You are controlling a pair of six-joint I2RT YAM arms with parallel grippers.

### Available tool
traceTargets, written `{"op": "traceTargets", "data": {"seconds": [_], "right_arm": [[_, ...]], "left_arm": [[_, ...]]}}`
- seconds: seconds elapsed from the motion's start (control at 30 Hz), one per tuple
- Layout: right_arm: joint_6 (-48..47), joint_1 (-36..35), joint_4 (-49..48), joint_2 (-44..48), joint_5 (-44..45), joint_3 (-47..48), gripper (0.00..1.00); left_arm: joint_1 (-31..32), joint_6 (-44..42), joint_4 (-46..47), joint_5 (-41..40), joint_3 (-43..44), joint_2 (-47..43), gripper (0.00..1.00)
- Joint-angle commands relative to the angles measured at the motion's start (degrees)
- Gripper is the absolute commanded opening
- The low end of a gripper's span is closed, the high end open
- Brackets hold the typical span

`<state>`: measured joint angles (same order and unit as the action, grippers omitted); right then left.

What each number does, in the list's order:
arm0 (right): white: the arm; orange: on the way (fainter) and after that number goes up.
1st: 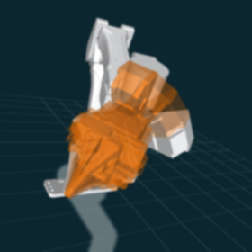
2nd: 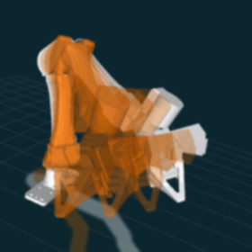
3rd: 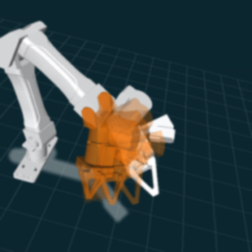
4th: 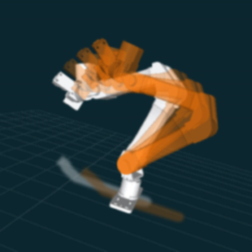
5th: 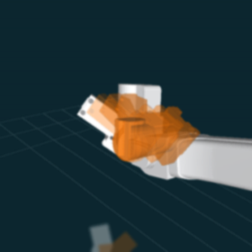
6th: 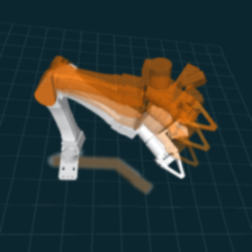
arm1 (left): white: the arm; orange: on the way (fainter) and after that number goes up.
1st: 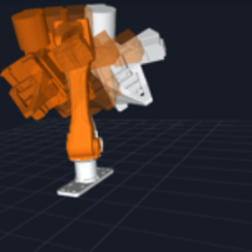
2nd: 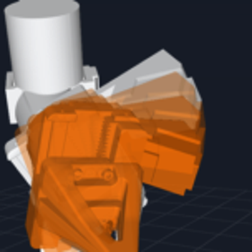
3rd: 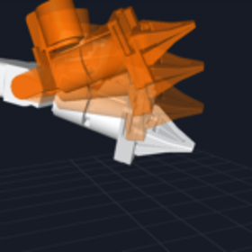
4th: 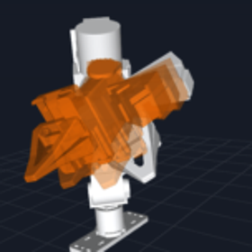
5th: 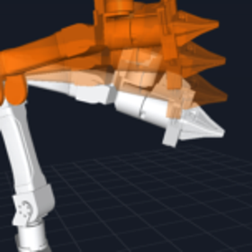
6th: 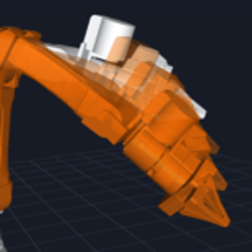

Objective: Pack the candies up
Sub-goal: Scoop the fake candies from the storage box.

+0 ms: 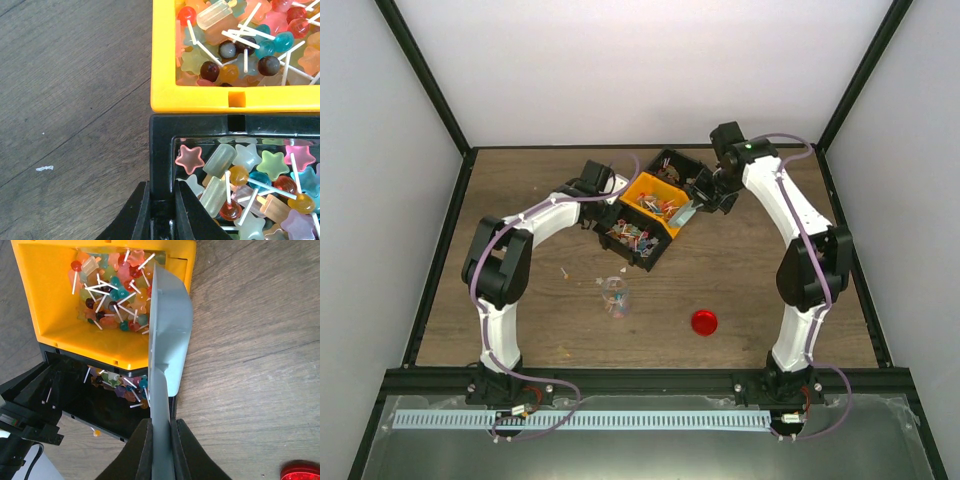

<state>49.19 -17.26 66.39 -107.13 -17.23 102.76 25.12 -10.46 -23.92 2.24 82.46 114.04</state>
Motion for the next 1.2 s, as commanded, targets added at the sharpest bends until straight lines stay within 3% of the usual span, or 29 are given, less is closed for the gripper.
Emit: {"op": "traceTargets", "data": {"seconds": [0.0, 0.53, 1.03, 1.17], "right_arm": [[-0.01, -0.57, 2.19, -2.9, 2.9, 3.41, 0.01], [0.1, -3.2, 0.31, -10.19, 4.12, 4.0, 0.01], [1.0, -3.4, -17.1, -13.01, -7.93, -2.47, 0.01], [-0.46, -3.12, -14.94, -14.13, -3.53, -0.23, 0.01]], "left_arm": [[0.97, -0.39, 0.98, 0.11, -2.12, 0.43, 0.04], [1.08, -0.75, 0.38, -0.25, -2.01, -0.01, 0.04], [1.94, -0.15, 0.14, 1.45, -1.77, 0.37, 0.04], [1.9, -0.15, -0.04, 1.41, -1.82, 0.01, 0.04]]}}
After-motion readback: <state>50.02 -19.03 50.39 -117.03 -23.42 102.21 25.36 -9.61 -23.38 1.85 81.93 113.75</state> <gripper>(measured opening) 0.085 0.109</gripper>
